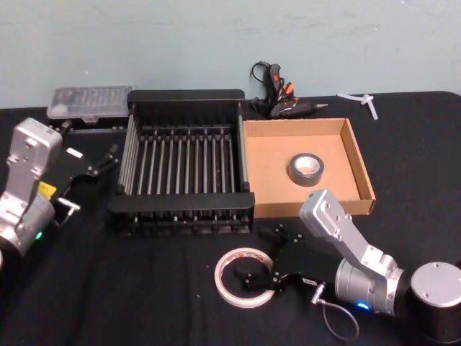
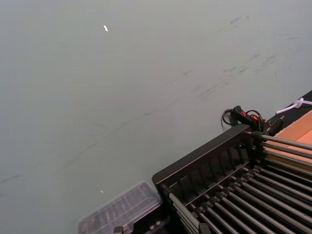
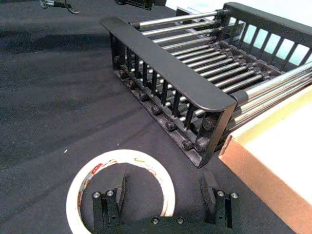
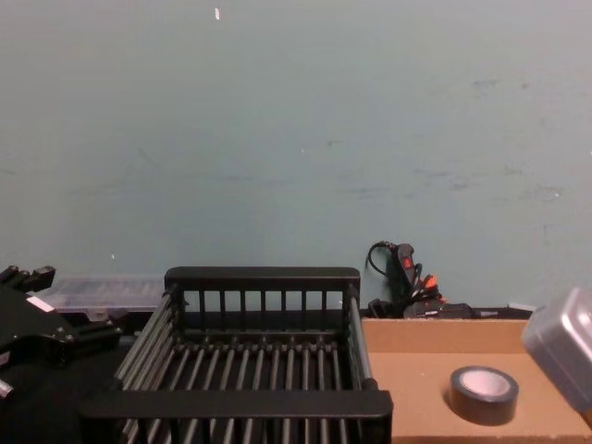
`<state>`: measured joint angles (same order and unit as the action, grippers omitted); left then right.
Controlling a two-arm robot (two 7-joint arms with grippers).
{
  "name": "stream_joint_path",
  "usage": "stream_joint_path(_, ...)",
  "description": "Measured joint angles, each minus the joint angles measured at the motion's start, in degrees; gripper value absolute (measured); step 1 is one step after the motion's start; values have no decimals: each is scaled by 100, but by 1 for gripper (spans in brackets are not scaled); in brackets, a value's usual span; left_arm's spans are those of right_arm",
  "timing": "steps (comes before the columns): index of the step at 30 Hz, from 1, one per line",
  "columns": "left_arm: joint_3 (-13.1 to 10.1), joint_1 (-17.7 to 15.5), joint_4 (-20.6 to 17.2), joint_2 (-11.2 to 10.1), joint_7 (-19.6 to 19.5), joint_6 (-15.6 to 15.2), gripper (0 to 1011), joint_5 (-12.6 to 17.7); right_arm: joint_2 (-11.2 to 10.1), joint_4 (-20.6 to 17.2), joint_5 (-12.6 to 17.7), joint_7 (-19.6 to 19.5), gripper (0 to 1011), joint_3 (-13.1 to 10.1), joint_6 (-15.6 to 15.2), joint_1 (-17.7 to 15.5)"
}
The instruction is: Pick up the white tape and place it into the black box , Pick up the silver tape and place it into the brown box.
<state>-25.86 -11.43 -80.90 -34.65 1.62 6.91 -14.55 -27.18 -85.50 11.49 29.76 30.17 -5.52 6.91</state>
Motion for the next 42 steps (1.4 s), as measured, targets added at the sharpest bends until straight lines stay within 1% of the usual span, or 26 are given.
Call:
stream_joint_path(13,0,0,0,0,0,0,1001,0,-11,-31,-64,-28,1002,13,-5,-41)
stream_joint_path(26,0,0,0,0,0,0,1001,0,-12,-31,-56,-27,993,10,-5,-38)
stream_joint_path(30,0,0,0,0,0,0,1002,0,-12,-30,-53,-26,917,10,-4,-37)
stream_joint_path(33,0,0,0,0,0,0,1001,0,-12,-29,-51,-24,835,10,-3,-36)
stream_joint_path(35,0,0,0,0,0,0,1001,0,-12,-28,-50,-23,763,10,-2,-36)
stream_joint_path(36,0,0,0,0,0,0,1001,0,-12,-28,-50,-23,763,10,-1,-36)
stream_joint_path(37,0,0,0,0,0,0,1001,0,-12,-27,-49,-23,732,10,-1,-36)
stream_joint_path(38,0,0,0,0,0,0,1001,0,-12,-26,-48,-22,677,10,-1,-36)
stream_joint_path(40,0,0,0,0,0,0,1001,0,-12,-25,-47,-21,627,10,0,-35)
stream_joint_path(42,0,0,0,0,0,0,1001,0,-12,-24,-46,-20,547,10,1,-36)
